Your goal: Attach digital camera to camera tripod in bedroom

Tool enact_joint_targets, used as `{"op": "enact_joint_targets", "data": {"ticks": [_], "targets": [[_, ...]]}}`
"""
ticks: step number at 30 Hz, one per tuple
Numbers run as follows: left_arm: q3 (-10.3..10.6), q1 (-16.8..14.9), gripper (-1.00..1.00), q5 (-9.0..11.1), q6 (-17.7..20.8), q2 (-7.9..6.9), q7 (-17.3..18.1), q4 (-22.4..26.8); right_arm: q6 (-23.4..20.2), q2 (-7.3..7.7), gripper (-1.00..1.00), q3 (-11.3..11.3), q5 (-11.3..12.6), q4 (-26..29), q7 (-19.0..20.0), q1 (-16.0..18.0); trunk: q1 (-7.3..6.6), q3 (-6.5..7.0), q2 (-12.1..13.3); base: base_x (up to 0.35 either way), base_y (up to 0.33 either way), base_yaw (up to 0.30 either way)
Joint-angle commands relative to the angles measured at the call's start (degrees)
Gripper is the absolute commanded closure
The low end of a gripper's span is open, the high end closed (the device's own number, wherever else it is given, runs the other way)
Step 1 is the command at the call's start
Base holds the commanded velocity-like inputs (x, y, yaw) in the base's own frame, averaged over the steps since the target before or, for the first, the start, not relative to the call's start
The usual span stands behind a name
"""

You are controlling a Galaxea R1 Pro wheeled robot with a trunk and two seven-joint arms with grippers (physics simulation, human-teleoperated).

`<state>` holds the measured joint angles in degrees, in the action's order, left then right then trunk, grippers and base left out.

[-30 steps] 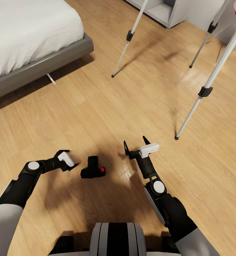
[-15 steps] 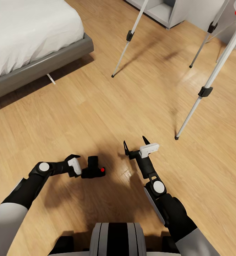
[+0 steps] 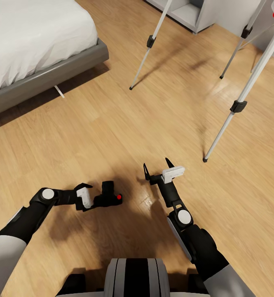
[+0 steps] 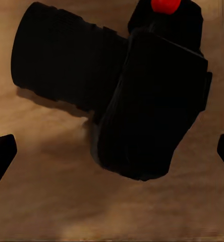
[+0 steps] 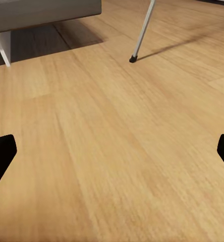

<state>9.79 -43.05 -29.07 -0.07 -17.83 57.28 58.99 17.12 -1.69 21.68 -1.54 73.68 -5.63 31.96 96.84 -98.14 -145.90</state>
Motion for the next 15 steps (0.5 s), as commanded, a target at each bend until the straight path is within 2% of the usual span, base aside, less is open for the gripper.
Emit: {"op": "enact_joint_targets", "data": {"ticks": [1,5,15], "targets": [[0.1,0.0,-1.0,-0.2,-0.3,-0.23,0.6,0.2,0.1,0.02,-1.0,0.1,-0.2,0.0,-0.4,0.0,-0.01,-0.03,0.0,0.0,0.0,0.0],[0.1,0.0,-1.0,-0.2,-1.3,-0.83,2.1,1.1,0.1,0.02,-1.0,0.1,-0.2,0.0,-0.4,0.0,-0.01,-0.03,0.0,0.0,0.0,0.0],[0.1,0.0,-1.0,-0.2,-1.8,-1.88,2.7,1.7,0.1,0.02,-1.0,0.1,-0.1,0.0,-0.4,0.0,-0.01,-0.03,0.0,0.0,0.0,0.0]]}}
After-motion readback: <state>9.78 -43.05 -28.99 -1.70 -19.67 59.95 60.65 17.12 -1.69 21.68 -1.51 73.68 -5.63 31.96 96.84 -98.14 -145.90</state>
